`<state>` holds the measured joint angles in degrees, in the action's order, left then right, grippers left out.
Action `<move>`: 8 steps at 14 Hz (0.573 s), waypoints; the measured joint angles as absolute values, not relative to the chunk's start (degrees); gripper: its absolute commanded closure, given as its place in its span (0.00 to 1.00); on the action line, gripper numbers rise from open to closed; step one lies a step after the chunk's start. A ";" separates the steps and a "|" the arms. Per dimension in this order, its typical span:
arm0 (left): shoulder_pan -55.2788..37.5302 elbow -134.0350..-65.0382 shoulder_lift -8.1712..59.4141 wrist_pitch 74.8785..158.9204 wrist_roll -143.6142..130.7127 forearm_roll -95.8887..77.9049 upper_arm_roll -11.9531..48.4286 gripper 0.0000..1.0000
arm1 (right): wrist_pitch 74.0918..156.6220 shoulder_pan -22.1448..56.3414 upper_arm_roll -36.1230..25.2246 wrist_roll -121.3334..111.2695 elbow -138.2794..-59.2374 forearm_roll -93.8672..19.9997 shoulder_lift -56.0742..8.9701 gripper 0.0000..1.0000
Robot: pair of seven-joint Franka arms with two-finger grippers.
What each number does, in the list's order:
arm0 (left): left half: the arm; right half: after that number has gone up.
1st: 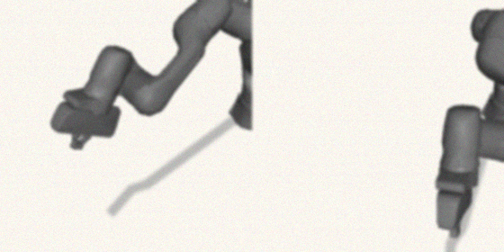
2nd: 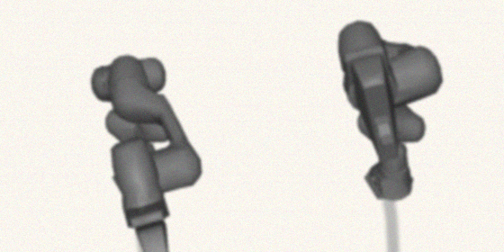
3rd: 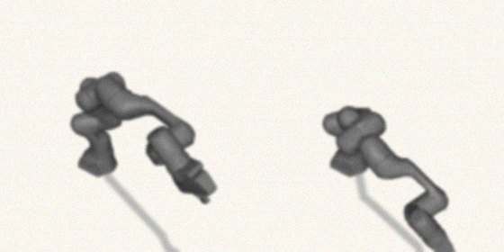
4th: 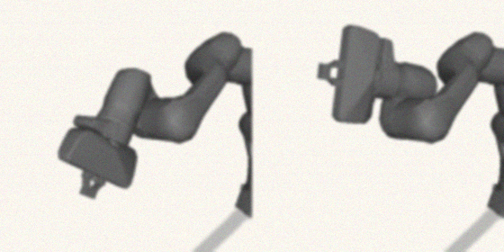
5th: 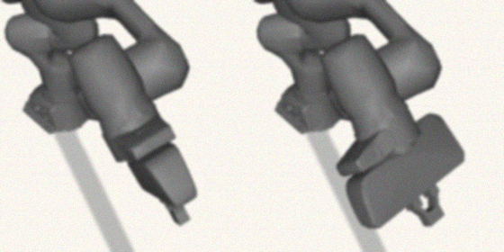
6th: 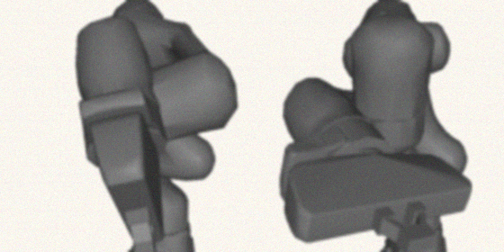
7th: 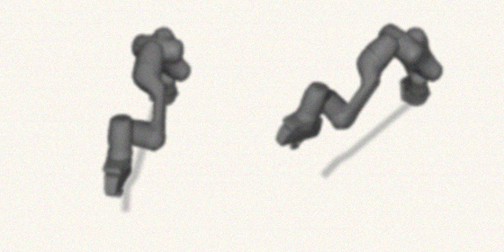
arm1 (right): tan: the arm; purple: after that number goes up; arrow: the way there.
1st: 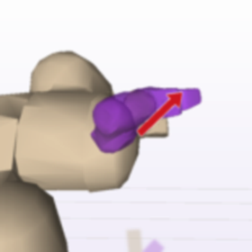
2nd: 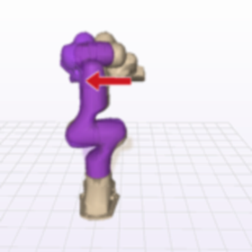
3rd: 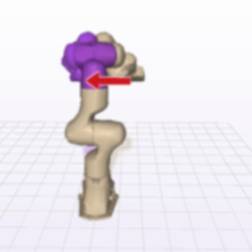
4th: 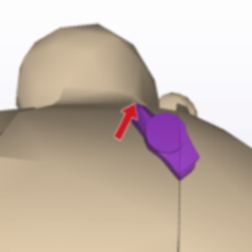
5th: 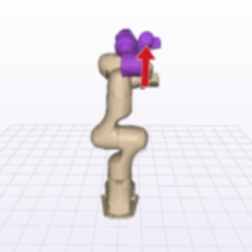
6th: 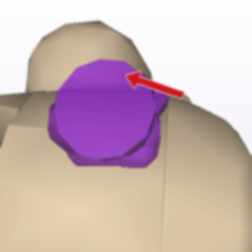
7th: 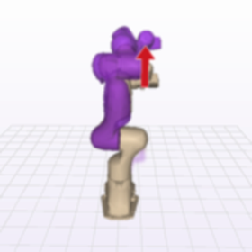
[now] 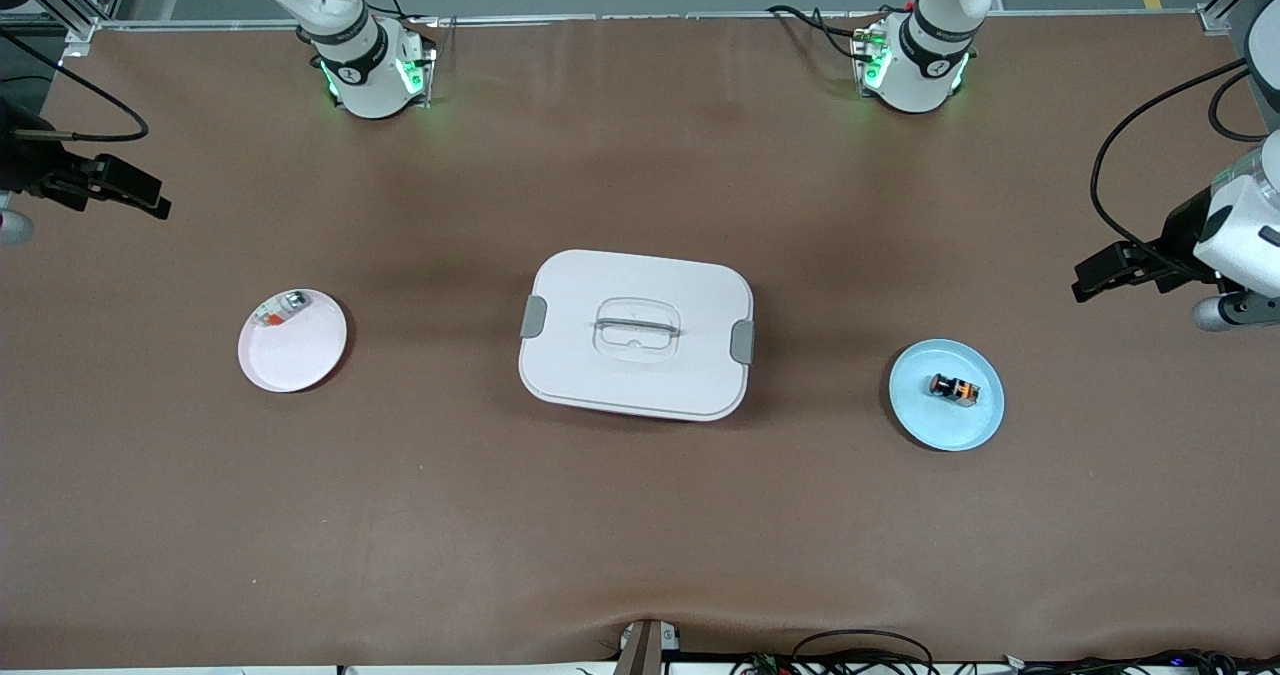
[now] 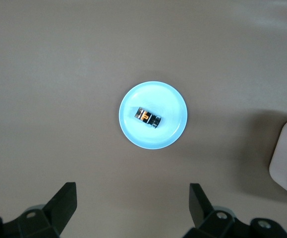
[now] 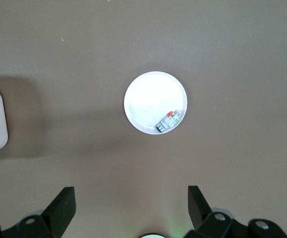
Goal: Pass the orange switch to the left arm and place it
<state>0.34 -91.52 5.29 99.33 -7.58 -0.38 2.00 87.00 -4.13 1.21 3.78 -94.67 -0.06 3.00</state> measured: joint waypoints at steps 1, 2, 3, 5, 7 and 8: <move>0.08 -91.33 4.75 99.22 -7.60 -0.39 1.99 0.00 | 87.26 -4.13 1.22 3.78 -94.64 -0.02 3.00 0.00; -0.02 -91.22 4.07 98.62 -7.60 -0.39 1.99 0.00 | 87.36 -4.12 1.24 3.77 -94.59 -0.01 3.00 0.00; 0.01 -91.18 3.24 97.41 -7.60 -0.39 1.92 0.00 | 87.37 -4.12 1.26 3.77 -94.55 -0.01 3.00 0.00; 0.08 -91.16 1.44 94.38 -7.42 -0.39 1.61 0.00 | 87.37 -4.12 1.28 3.77 -94.45 -0.01 3.00 0.00; 0.09 -91.16 -0.25 91.27 -6.91 -0.39 1.48 0.00 | 87.38 -4.12 1.29 3.77 -94.41 -0.06 3.00 0.00; 0.09 -91.16 -0.92 90.31 -6.83 -0.39 1.48 0.00 | 87.38 -4.12 1.31 3.77 -94.40 -0.08 3.00 0.00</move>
